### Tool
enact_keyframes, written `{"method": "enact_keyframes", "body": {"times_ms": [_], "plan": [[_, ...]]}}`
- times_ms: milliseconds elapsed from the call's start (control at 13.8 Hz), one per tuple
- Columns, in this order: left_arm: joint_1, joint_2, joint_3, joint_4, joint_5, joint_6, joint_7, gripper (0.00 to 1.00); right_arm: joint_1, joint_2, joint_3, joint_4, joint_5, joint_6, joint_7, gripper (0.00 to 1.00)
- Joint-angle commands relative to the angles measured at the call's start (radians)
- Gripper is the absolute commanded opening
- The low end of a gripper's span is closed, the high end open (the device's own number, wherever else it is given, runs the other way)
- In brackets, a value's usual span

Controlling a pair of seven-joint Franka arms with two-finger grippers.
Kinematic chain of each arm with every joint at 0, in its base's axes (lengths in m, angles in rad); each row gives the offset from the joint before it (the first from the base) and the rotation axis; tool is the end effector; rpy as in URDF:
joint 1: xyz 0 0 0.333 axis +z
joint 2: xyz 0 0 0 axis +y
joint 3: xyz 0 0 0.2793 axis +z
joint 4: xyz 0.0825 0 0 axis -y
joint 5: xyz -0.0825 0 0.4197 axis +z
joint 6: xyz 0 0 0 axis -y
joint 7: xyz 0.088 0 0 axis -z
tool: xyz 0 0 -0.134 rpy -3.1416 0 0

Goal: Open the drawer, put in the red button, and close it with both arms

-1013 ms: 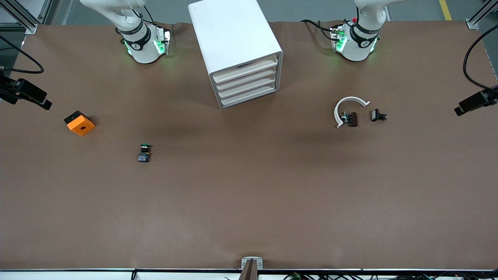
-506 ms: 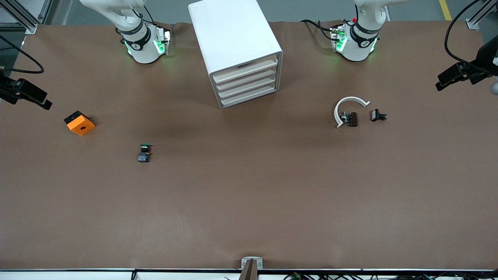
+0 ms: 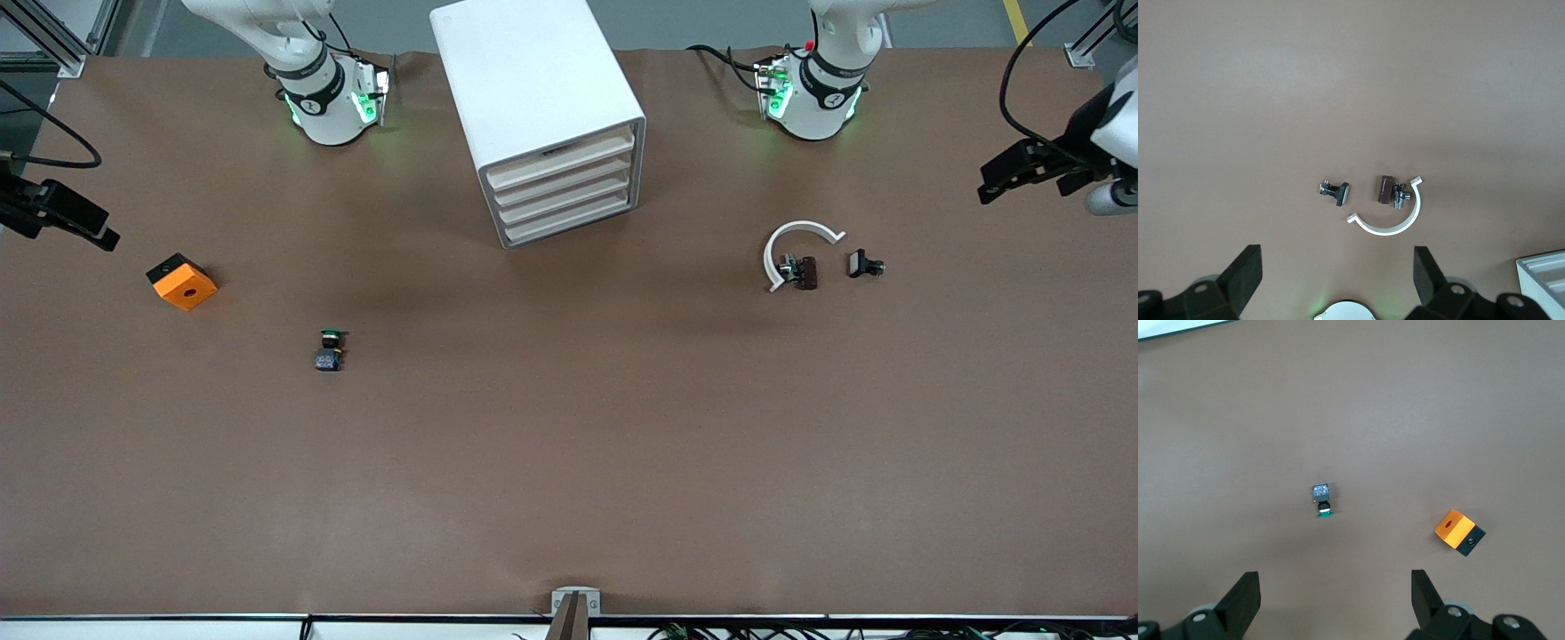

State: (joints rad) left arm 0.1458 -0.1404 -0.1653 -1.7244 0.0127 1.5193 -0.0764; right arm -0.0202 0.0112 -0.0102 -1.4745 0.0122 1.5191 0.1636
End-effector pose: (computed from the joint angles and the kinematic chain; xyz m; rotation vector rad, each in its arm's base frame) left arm 0.5428 -0.0131 0.5576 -3.0998 -0.0922 0.1006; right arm 0.5890 -0.0162 0.5983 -3.1124 0.3015 -0.0509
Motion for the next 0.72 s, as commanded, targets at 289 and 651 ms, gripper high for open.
{"method": "enact_keyframes", "body": {"times_ms": [289,651], "plan": [[0.006,0.051,-0.017,0.086,-0.005,0.012,-0.002,1.00,-0.012,0.009,0.010,0.020,-0.009,-0.014,-0.012,1.00],[0.011,0.062,-0.010,0.106,-0.005,0.001,-0.003,1.00,-0.012,0.009,0.010,0.020,-0.011,-0.014,-0.010,1.00]]}}
